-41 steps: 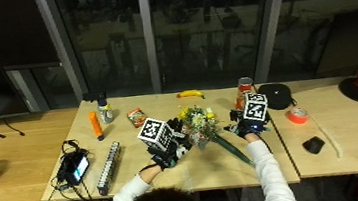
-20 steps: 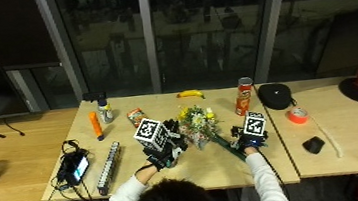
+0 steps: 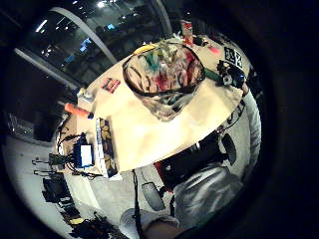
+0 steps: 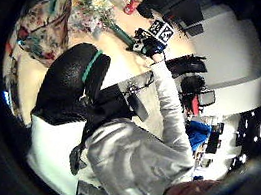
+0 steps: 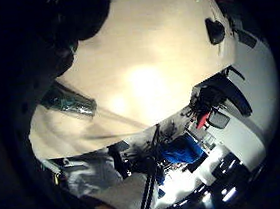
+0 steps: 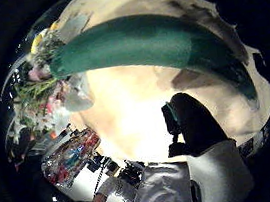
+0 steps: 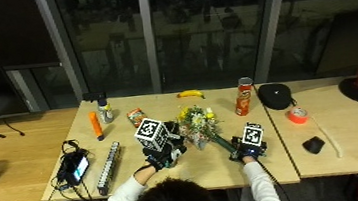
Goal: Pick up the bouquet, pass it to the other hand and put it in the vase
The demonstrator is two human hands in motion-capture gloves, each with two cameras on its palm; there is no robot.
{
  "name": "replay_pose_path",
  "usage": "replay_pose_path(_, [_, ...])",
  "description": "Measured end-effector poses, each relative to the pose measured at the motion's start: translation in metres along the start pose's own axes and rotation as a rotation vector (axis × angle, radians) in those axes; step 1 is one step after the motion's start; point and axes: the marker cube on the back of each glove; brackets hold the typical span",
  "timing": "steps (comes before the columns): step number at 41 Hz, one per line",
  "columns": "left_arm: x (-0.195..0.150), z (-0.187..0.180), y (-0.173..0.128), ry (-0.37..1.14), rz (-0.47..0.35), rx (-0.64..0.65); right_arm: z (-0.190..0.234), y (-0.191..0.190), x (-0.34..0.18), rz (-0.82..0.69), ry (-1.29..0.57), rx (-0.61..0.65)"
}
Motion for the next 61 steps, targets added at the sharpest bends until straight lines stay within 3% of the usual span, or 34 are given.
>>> replay_pose_path(5, [-0.001, 0.001, 0.001, -0.004, -0.002, -0.003, 0.008, -0.004, -0.007, -0.085, 0.023, -0.029])
replay_pose_path(10, [0.001, 0.0, 0.0, -0.008, 0.0, 0.005, 0.01, 0.01, -0.012, -0.131, 0.043, -0.161])
replay_pose_path(16, [0.003, -0.003, 0.002, -0.016, 0.005, 0.006, 0.006, -0.003, -0.011, -0.024, 0.162, -0.034])
replay_pose_path(23, [0.001, -0.01, 0.005, -0.034, -0.01, 0.009, 0.007, -0.006, -0.014, -0.055, 0.072, -0.023])
replay_pose_path(26, [-0.003, -0.01, 0.006, -0.063, -0.023, -0.002, 0.01, -0.013, -0.014, -0.091, -0.034, 0.029])
replay_pose_path(32, [-0.006, -0.012, 0.006, -0.062, -0.032, -0.033, 0.006, -0.028, -0.008, -0.048, -0.209, 0.343])
replay_pose_path(35, [-0.005, -0.015, 0.004, -0.024, -0.02, -0.049, -0.003, -0.026, -0.014, -0.089, -0.419, 0.436])
replay_pose_path(41, [-0.003, -0.023, -0.008, 0.082, -0.032, -0.055, -0.032, -0.012, -0.028, -0.106, -0.791, 0.46])
replay_pose_path(45, [-0.008, -0.029, -0.029, 0.132, -0.089, 0.0, -0.067, -0.017, -0.052, -0.34, -1.085, 0.58])
replay_pose_path(48, [-0.009, -0.037, -0.047, 0.203, -0.11, 0.037, -0.085, -0.017, -0.068, -0.365, -1.246, 0.539])
replay_pose_path(54, [0.005, -0.05, -0.087, 0.494, -0.117, 0.09, -0.127, 0.017, -0.104, -0.457, -1.395, 0.588])
replay_pose_path(61, [0.018, -0.055, -0.127, 0.611, -0.157, 0.231, -0.141, 0.037, -0.141, -0.526, -1.411, 0.604])
